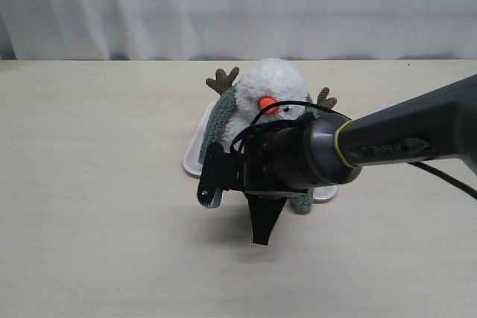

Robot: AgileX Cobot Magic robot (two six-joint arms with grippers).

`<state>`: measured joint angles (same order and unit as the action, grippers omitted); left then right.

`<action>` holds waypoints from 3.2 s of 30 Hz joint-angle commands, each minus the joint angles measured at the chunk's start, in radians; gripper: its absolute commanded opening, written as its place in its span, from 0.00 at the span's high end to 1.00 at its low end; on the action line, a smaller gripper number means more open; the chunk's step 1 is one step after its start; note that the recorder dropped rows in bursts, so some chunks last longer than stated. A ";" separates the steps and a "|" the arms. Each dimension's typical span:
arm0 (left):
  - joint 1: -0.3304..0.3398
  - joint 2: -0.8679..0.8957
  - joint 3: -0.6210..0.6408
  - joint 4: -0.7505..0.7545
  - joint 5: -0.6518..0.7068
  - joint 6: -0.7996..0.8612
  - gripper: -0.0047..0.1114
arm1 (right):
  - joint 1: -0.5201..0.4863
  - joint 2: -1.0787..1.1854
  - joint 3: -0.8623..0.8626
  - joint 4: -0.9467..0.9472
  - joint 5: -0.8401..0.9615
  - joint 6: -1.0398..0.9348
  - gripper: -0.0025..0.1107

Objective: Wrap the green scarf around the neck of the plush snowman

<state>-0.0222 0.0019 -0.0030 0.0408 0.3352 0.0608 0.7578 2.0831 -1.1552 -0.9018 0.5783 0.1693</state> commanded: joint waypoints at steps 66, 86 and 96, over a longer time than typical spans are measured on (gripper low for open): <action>0.004 -0.002 0.003 0.000 -0.013 0.002 0.96 | 0.171 -0.366 0.220 0.469 -0.169 0.127 0.57; 0.004 -0.002 0.003 0.000 -0.013 0.002 0.96 | 0.147 -0.229 -0.043 0.460 -0.134 0.665 0.42; 0.004 -0.002 0.003 0.000 -0.013 0.002 0.96 | 0.147 -0.181 -0.086 0.474 -0.031 0.747 0.42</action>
<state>-0.0222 0.0019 -0.0030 0.0408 0.3352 0.0608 0.9108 1.8741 -1.2379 -0.4346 0.5155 0.9022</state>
